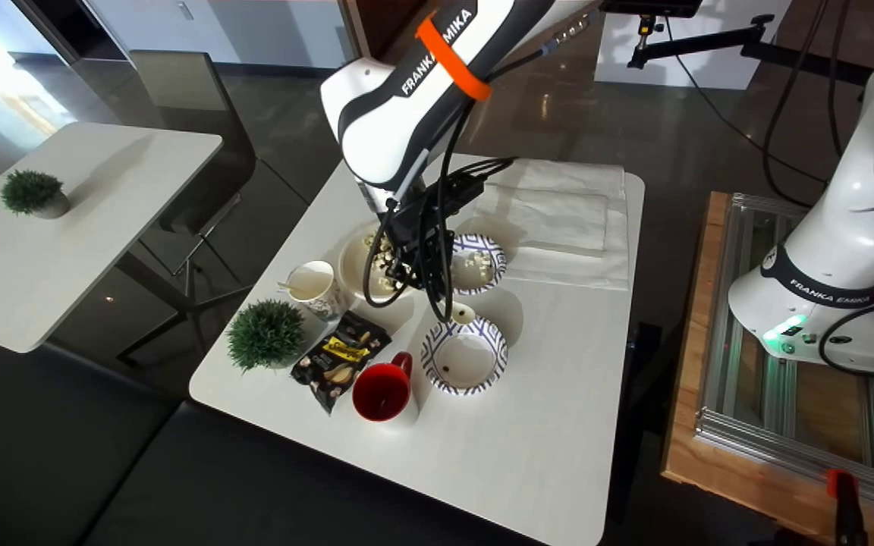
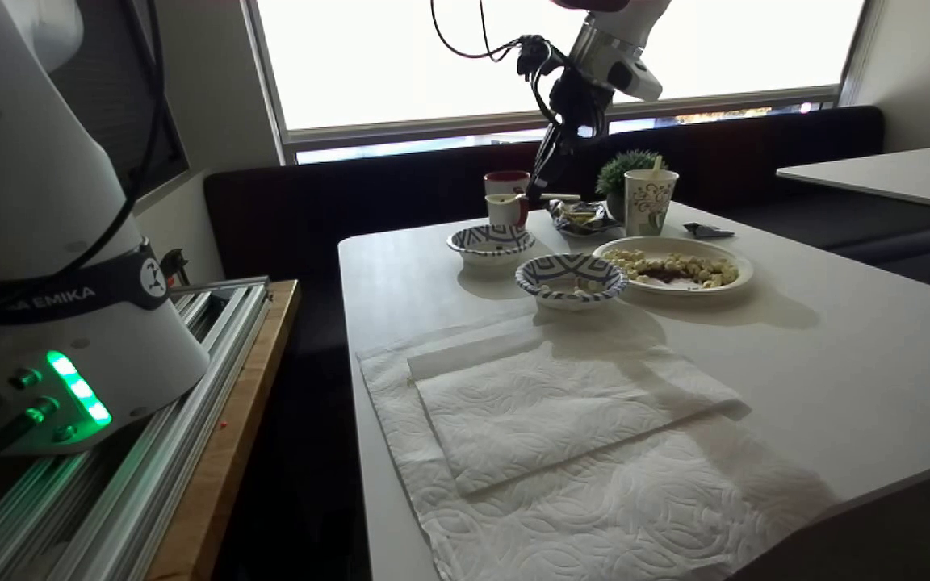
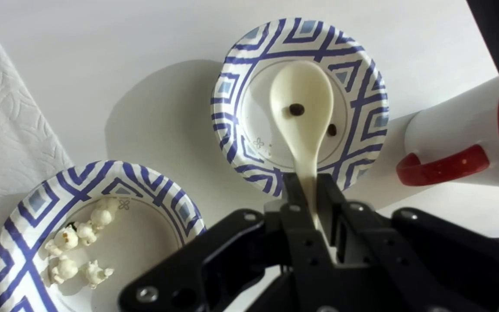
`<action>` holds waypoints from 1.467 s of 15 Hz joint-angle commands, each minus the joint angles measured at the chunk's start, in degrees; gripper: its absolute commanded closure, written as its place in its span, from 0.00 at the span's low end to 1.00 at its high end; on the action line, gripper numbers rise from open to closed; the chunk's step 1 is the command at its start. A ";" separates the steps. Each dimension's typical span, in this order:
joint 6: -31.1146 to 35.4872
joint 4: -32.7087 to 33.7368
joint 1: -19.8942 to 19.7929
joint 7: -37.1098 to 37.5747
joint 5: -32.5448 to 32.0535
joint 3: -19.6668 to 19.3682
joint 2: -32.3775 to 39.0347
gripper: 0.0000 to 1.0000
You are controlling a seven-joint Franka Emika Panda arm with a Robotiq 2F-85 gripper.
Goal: Empty the spoon into the bowl on the left then place the spoon back
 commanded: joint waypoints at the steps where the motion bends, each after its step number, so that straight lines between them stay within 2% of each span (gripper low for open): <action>1: 3.49 -1.15 3.99 6.16 -3.97 -0.15 -0.33 0.97; 6: 11.00 -3.45 9.10 16.48 -12.15 -1.64 -1.52 0.97; 14: 21.22 -8.13 13.56 33.20 -29.01 -4.91 -4.32 0.97; 22: 22.23 -12.23 17.38 50.51 -45.04 -4.84 -8.10 0.97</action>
